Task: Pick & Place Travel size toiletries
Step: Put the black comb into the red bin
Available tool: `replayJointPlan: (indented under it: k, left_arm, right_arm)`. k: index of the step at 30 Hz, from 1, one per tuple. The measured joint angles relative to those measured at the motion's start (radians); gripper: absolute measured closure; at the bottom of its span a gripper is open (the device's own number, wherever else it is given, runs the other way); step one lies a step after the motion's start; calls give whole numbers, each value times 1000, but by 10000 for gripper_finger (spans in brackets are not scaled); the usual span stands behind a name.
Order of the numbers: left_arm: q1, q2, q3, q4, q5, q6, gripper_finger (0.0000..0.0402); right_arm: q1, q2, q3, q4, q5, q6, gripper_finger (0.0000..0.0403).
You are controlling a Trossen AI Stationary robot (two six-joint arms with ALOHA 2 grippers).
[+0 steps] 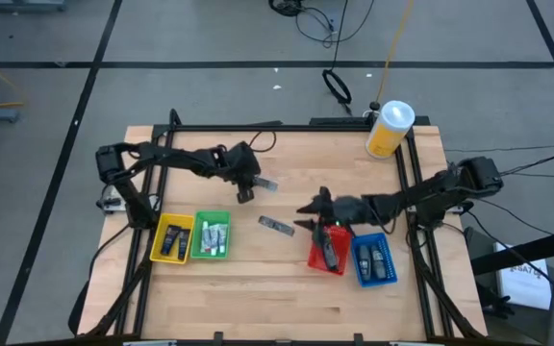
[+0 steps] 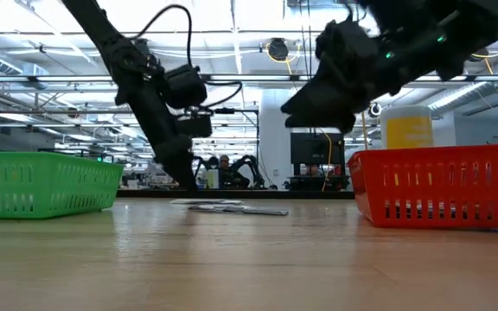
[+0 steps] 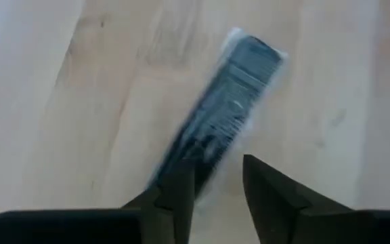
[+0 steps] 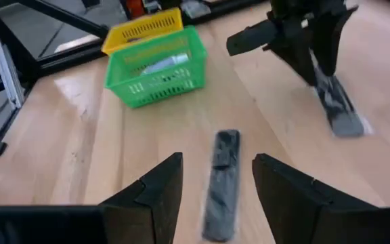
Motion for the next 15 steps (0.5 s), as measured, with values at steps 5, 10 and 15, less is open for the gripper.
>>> replayJointPlan:
  k: [5, 10, 15]
  left_arm:
    - [4, 109, 4, 163, -8, -3, 337]
    - [-52, 185, 3, 367, 76, -109, 395]
    - [-152, 187, -2, 545, 80, -163, 383]
  right_arm:
    - [-117, 0, 0, -41, -129, 30, 232]
    - [-194, -1, 0, -156, -163, 61, 232]
    - [-320, -1, 0, -283, -233, 99, 225]
